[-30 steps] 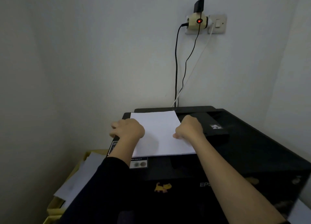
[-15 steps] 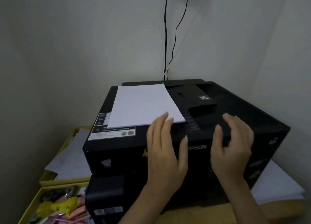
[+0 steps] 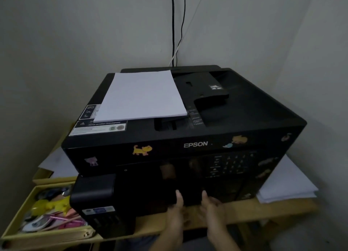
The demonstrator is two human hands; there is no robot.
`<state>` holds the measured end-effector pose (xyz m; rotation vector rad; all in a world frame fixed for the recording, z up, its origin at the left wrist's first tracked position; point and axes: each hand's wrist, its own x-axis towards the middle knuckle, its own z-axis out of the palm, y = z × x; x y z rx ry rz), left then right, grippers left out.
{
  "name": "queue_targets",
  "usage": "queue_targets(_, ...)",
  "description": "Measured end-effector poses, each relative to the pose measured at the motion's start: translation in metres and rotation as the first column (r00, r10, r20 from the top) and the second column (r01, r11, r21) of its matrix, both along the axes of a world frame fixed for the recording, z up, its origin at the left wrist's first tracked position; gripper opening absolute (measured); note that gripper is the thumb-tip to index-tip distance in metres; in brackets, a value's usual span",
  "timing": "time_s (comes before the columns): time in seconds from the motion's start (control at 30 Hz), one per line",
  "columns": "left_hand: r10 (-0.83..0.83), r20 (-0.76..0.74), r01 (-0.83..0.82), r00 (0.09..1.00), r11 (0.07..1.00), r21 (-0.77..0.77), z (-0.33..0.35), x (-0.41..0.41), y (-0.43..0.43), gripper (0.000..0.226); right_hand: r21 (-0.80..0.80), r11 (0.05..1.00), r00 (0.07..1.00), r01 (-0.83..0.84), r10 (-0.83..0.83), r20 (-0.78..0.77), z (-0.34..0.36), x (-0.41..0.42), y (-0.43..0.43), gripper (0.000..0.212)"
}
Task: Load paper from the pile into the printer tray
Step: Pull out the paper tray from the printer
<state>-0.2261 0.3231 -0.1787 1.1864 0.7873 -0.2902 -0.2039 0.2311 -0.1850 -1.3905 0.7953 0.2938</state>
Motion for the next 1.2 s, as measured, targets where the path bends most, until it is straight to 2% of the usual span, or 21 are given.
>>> queue_targets(0.07, 0.025, 0.057, -0.012, 0.998, 0.976, -0.216, -0.001, -0.003, 0.004, 0.071, 0.321, 0.947, 0.999, 0.022, -0.012, -0.033, -0.003, 0.0, -0.006, 0.054)
queue_targets(0.13, 0.095, 0.099, -0.059, 0.991, 0.947, -0.315, 0.0, -0.006, 0.004, 0.076, 0.514, 0.858, 0.999, 0.028, -0.039, 0.01, -0.002, 0.0, -0.013, 0.057)
queue_targets(0.2, 0.196, 0.122, -0.142, 0.973, 0.926, -0.349, 0.002, -0.006, 0.003, 0.081, 0.608, 0.793, 0.996, 0.036, -0.081, 0.046, 0.002, 0.0, -0.018, 0.054)
queue_targets(0.3, 0.314, 0.138, -0.229, 0.939, 0.875, -0.427, 0.006, -0.003, 0.002, 0.085, 0.656, 0.754, 0.99, 0.038, -0.118, 0.078, 0.008, 0.0, -0.02, 0.043)
queue_targets(0.4, 0.386, 0.113, -0.298, 0.916, 0.84, -0.454, 0.011, -0.001, -0.001, 0.07, 0.667, 0.742, 0.985, 0.061, -0.154, 0.082, 0.006, 0.0, -0.018, 0.046)
queue_targets(0.53, 0.345, 0.133, -0.285, 0.929, 0.898, -0.337, 0.011, -0.002, 0.0, 0.058, 0.637, 0.766, 0.973, 0.084, -0.2, 0.112, 0.007, 0.0, -0.012, 0.047)
queue_targets(0.63, 0.335, 0.127, -0.293, 0.933, 0.918, -0.268, 0.008, -0.002, -0.003, 0.054, 0.593, 0.803, 0.978, 0.06, -0.165, 0.126, 0.008, -0.003, -0.006, 0.049)
queue_targets(0.8, 0.416, 0.057, -0.396, 0.908, 0.894, -0.211, 0.017, -0.008, -0.018, 0.045, 0.457, 0.886, 0.995, 0.078, -0.096, 0.016, 0.002, -0.007, -0.006, 0.059)
queue_targets(0.87, 0.391, 0.025, -0.386, 0.92, 0.915, -0.115, 0.018, -0.01, -0.019, 0.047, 0.424, 0.9, 0.994, 0.1, -0.111, 0.0, 0.005, -0.008, -0.009, 0.057)
queue_targets(0.9, 0.35, 0.012, -0.35, 0.937, 0.937, 0.002, 0.018, -0.012, -0.02, 0.049, 0.372, 0.918, 0.99, 0.134, -0.14, -0.01, 0.006, -0.008, -0.009, 0.058)
queue_targets(0.93, 0.284, -0.013, -0.277, 0.959, 0.943, 0.182, 0.02, -0.015, -0.022, 0.051, 0.256, 0.952, 0.985, 0.168, -0.17, -0.012, 0.008, -0.009, -0.007, 0.062)
queue_targets(0.97, 0.201, -0.034, -0.17, 0.979, 0.899, 0.404, 0.02, -0.018, -0.021, 0.05, 0.074, 0.982, 0.985, 0.174, -0.174, -0.008, 0.011, -0.011, -0.004, 0.068)
queue_targets(1.0, 0.096, -0.024, -0.062, 0.995, 0.798, 0.6, 0.019, -0.022, -0.021, 0.046, -0.13, 0.981, 0.989, 0.145, -0.145, 0.011, 0.016, -0.015, -0.002, 0.076)
queue_targets(1.03, -0.023, 0.04, -0.015, 0.999, 0.663, 0.748, 0.016, -0.025, -0.019, 0.037, -0.336, 0.936, 0.995, 0.102, -0.088, 0.055, 0.022, -0.019, -0.001, 0.081)
queue_targets(1.07, -0.145, 0.099, -0.008, 0.985, 0.523, 0.852, 0.015, -0.028, -0.017, 0.027, -0.53, 0.845, 0.992, 0.069, -0.001, 0.127, 0.024, -0.022, -0.001, 0.079)
queue_targets(1.13, -0.333, 0.123, -0.053, 0.935, 0.212, 0.976, 0.01, -0.029, -0.011, 0.015, -0.83, 0.555, 0.927, 0.061, 0.276, 0.253, 0.015, -0.024, -0.004, 0.054)
queue_targets(1.17, -0.389, 0.102, -0.068, 0.915, 0.099, 0.993, 0.008, -0.027, -0.009, 0.018, -0.905, 0.417, 0.872, 0.088, 0.406, 0.272, 0.011, -0.023, -0.006, 0.037)
queue_targets(1.2, -0.425, 0.063, -0.053, 0.903, 0.036, 0.998, 0.008, -0.025, -0.008, 0.023, -0.94, 0.324, 0.817, 0.109, 0.509, 0.271, 0.004, -0.021, -0.009, 0.023)
